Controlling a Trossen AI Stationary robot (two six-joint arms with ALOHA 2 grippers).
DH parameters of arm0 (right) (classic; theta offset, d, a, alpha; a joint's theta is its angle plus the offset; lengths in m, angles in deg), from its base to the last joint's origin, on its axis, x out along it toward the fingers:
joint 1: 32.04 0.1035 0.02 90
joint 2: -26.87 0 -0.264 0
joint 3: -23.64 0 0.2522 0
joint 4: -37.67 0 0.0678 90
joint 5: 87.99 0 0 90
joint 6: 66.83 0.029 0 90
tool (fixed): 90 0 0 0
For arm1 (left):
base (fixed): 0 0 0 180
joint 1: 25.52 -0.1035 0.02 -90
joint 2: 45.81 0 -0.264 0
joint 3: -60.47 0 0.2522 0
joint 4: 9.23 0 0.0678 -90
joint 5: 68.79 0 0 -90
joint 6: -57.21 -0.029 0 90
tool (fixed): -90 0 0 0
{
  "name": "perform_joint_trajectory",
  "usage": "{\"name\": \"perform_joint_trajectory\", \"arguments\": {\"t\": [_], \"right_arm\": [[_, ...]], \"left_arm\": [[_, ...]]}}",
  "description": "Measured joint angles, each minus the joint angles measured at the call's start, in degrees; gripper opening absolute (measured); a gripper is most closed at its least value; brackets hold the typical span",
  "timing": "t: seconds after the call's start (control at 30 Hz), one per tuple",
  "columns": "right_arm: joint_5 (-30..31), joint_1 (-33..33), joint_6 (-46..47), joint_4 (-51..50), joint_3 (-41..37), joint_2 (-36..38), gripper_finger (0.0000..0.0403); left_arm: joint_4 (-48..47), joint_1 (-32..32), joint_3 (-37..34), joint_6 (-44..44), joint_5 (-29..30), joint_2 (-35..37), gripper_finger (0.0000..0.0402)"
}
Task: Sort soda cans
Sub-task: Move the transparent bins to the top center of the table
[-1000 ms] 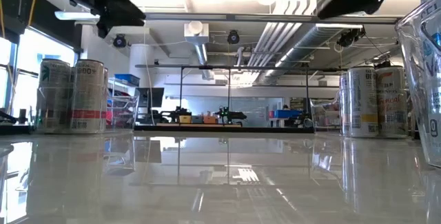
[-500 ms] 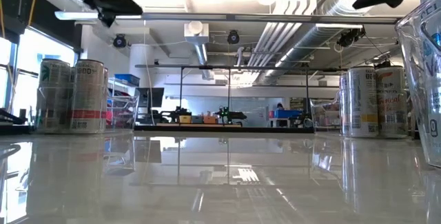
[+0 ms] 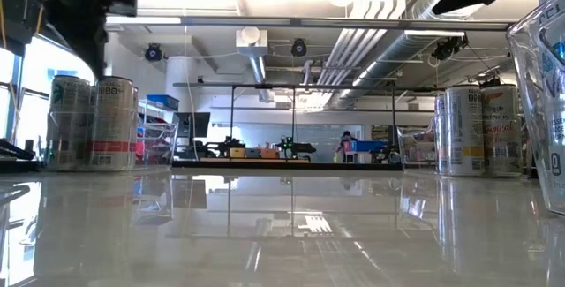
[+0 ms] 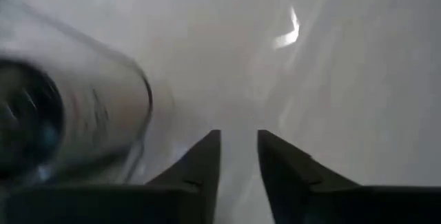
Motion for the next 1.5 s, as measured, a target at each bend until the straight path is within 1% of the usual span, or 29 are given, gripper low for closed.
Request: {"name": "perform_joint_trajectory", "arguments": {"t": [0.1,0.17,0.2,0.27,0.37,0.47,0.5,0.63,0.8,1.03,1.1,1.3,1.5], "right_arm": [[-0.98,-1.18,-2.66,1.69,0.0,-1.04,0.0258],[-1.04,-1.91,-4.54,3.04,0.0,-1.58,0.0258],[-1.13,-2.19,-5.37,3.54,0.0,-1.81,0.0258],[-1.55,-2.71,-6.65,4.33,0.0,-2.4,0.0258],[-2.84,-3.21,-8.17,5.37,0.0,-3.09,0.0258],[-3.54,-3.29,-8.66,5.58,0.0,-3.85,0.0258],[-3.58,-3.29,-8.66,5.58,0.0,-4.05,0.0258],[-3.58,-3.29,-8.9,5.62,0.0,-4.83,0.0258],[-3.58,-3.29,-9.16,5.68,0.0,-5.01,0.0258],[-3.58,-3.11,-9.26,5.76,0.0,-5.01,0.0258],[-3.85,-3.11,-9.09,5.77,0.0,-5.01,0.0258],[-7.18,-3.0,-9.09,5.79,0.0,-5.01,0.0258],[-7.36,-1.29,-9.09,6.71,0.0,-5.01,0.0258]], "left_arm": [[-6.53,0.41,0.35,-0.53,-2.39,-1.76,0.0137],[-11.75,0.92,0.35,-2.24,-2.34,-2.73,0.0165],[-14.33,1.18,0.35,-3.15,-1.43,-3.17,0.0177],[-18.04,1.56,0.35,-3.5,2.24,-3.7,0.0198],[-18.9,1.63,0.35,-5.61,7.44,-3.59,0.0223],[-16.25,1.55,-0.18,-9.84,10.51,-3.03,0.0239],[-15.47,1.33,-0.65,-11.02,10.62,-2.86,0.0242],[-14.93,-0.62,-0.96,-12.09,9.83,-2.85,0.0243],[-14.55,-2.86,-0.96,-12.08,10.16,-2.85,0.0226],[-6.93,-4.29,-2.62,-15.08,10.27,-3.68,0.0204],[-7.12,-5.02,-2.69,-15.12,10.31,-4.52,0.0203],[-7.11,-7.74,-2.69,-15.17,10.37,-7.45,0.0202],[-7.08,-11.18,-2.69,-15.26,10.42,-11.08,0.0202]]}}
